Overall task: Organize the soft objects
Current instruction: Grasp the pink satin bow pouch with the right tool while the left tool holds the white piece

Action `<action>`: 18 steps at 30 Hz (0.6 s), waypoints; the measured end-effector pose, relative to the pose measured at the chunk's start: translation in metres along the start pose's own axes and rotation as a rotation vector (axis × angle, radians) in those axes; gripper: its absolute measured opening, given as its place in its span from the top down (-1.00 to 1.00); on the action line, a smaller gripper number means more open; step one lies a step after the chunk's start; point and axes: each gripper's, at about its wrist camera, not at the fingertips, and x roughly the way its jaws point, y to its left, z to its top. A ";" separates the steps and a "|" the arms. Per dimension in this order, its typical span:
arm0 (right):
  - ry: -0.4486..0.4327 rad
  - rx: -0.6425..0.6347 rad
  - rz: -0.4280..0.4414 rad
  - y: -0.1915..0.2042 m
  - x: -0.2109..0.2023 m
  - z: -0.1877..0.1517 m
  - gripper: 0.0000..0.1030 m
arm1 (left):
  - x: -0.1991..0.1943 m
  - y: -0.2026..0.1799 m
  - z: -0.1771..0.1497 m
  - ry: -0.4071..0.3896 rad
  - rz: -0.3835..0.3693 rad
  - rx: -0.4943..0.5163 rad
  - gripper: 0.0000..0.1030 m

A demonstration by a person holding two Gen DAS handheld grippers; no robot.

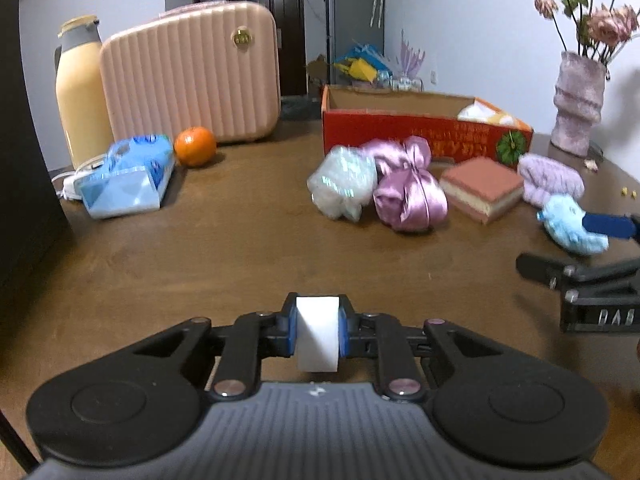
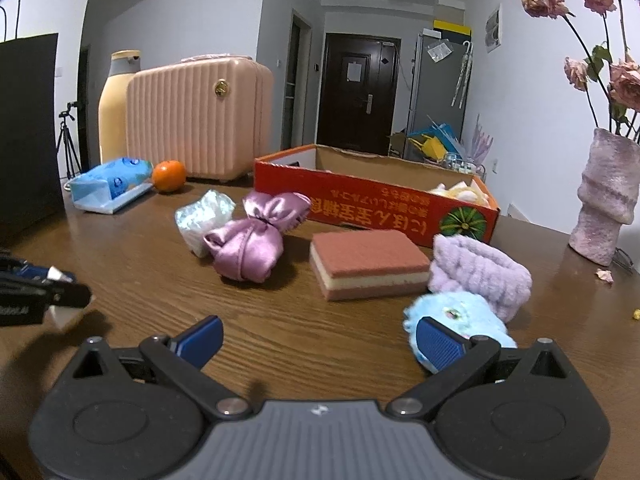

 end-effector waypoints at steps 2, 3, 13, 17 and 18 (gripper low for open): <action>-0.011 0.001 0.000 0.004 0.003 0.003 -1.00 | 0.003 0.002 0.007 -0.023 0.002 -0.005 0.63; -0.016 0.001 0.001 0.006 0.005 0.005 -1.00 | 0.005 0.003 0.010 -0.029 0.006 -0.008 0.63; -0.050 0.015 0.003 0.024 0.034 0.025 -1.00 | 0.024 0.016 0.035 -0.104 0.038 -0.044 0.63; -0.046 0.021 0.007 0.031 0.050 0.033 -1.00 | 0.033 0.024 0.045 -0.126 0.056 -0.063 0.63; -0.047 0.023 0.006 0.032 0.053 0.034 -1.00 | 0.036 0.026 0.047 -0.129 0.061 -0.068 0.63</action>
